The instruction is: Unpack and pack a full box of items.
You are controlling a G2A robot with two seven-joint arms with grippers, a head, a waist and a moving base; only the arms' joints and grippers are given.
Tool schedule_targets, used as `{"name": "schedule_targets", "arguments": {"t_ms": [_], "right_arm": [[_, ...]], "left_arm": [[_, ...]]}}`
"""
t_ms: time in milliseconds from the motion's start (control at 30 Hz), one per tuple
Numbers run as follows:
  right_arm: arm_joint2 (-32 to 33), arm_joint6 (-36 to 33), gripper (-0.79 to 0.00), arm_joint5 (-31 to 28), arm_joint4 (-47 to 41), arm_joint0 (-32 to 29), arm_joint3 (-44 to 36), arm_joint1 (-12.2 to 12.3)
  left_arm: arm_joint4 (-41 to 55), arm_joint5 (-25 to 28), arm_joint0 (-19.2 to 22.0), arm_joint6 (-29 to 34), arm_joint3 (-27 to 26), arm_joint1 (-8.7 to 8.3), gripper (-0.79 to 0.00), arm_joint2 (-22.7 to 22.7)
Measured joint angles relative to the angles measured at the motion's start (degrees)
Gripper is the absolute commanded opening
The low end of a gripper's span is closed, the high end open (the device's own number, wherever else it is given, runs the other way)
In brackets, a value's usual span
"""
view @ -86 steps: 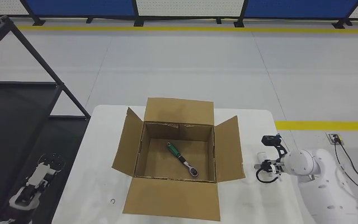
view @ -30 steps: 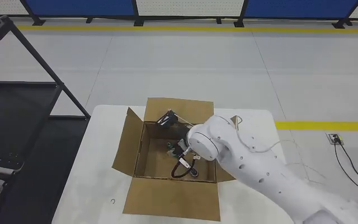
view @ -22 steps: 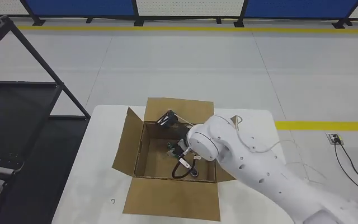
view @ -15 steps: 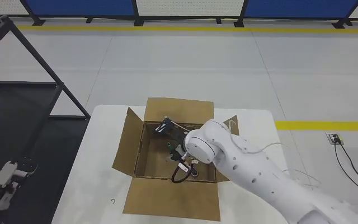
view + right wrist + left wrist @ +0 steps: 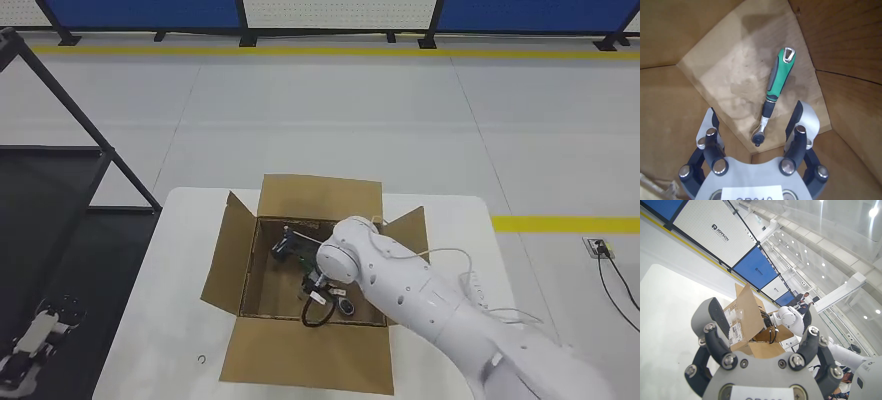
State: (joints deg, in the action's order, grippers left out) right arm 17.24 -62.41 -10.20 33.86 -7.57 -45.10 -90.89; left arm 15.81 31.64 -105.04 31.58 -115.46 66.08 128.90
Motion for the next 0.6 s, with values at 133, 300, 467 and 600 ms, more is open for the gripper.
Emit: {"name": "schedule_targets", "arguments": {"t_ms": [133, 300, 467, 600], "right_arm": [[-0.8, 0.0, -0.172, -0.3, 0.4, 0.2, 4.9, -2.2], [-1.1, 0.2, -0.271, -1.1, 0.4, 0.1, 10.1, -4.4], [-1.0, 0.8, -0.422, -1.8, 0.7, 0.1, 13.8, -6.1], [-0.8, 1.6, -0.462, -2.2, 1.0, 0.1, 16.2, -7.3]], "left_arm": [[-0.1, 0.1, -0.6, -0.5, -0.6, 0.16, 0.000, 0.0], [-0.5, 0.6, -1.2, -1.0, -1.0, 0.34, 0.000, -0.2], [-0.7, 1.0, -1.7, -1.0, -1.4, 0.46, 0.000, 0.0], [-0.6, 1.3, -2.0, -0.9, -1.6, 0.52, 0.000, 0.3]]}}
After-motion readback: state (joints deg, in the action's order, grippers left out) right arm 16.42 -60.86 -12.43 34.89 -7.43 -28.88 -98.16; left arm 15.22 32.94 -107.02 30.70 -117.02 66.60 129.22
